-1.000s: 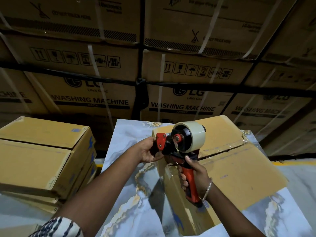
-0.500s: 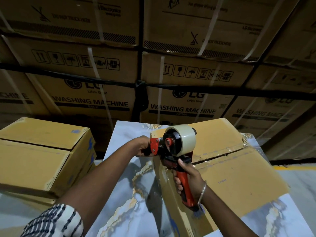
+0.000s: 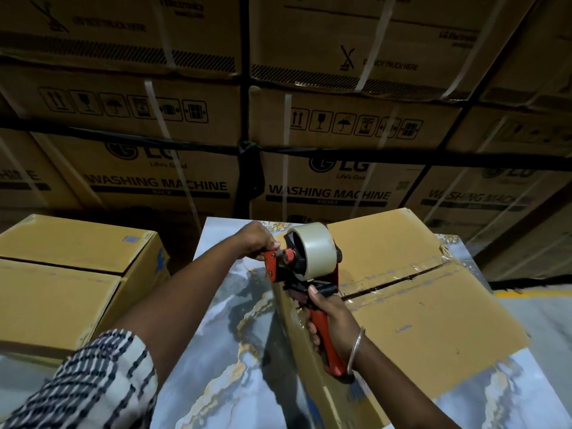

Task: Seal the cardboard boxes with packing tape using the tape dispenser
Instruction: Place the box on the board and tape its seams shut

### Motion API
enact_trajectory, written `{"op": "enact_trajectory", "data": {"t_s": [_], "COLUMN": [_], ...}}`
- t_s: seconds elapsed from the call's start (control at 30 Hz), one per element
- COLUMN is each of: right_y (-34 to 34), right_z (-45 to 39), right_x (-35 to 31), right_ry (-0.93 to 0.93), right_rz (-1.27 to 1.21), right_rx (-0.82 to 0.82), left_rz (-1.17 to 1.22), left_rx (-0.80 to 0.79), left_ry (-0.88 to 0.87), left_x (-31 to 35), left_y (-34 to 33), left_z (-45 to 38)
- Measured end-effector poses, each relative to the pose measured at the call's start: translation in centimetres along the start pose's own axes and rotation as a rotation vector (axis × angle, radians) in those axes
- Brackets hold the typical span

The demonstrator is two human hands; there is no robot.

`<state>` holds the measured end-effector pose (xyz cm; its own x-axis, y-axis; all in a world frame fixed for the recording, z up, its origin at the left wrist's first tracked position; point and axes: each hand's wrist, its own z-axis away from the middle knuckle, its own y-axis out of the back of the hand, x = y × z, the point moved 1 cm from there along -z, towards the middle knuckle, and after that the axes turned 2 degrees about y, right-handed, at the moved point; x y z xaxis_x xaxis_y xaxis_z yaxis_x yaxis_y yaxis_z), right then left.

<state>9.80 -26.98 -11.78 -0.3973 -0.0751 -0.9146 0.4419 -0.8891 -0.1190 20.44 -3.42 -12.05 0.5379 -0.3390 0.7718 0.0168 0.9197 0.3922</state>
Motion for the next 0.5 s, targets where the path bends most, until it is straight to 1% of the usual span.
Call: {"op": "enact_trajectory", "data": {"t_s": [0.07,0.13,0.23,0.5], "right_y": [0.0,0.0,0.0,-0.3], "right_z": [-0.3,-0.3,-0.3,-1.2], "right_x": [0.0,0.1,0.3,-0.3], "right_ry": [-0.005,-0.006,0.003,-0.018], "right_rz": [0.028,0.034,0.034,0.039], "right_rx": [0.02,0.023,0.022,0.043], "left_rz": [-0.093,-0.065,-0.058,-0.13], "left_rx": [0.087,0.174,0.166,0.226], "left_ry": [-0.047,-0.063,-0.07,-0.125], "left_x": [0.6,0.8,1.2,0.4], "left_y": [0.2,0.9,1.3,0.5], "left_z": [-1.0,-2.1,-3.0,-4.8]}}
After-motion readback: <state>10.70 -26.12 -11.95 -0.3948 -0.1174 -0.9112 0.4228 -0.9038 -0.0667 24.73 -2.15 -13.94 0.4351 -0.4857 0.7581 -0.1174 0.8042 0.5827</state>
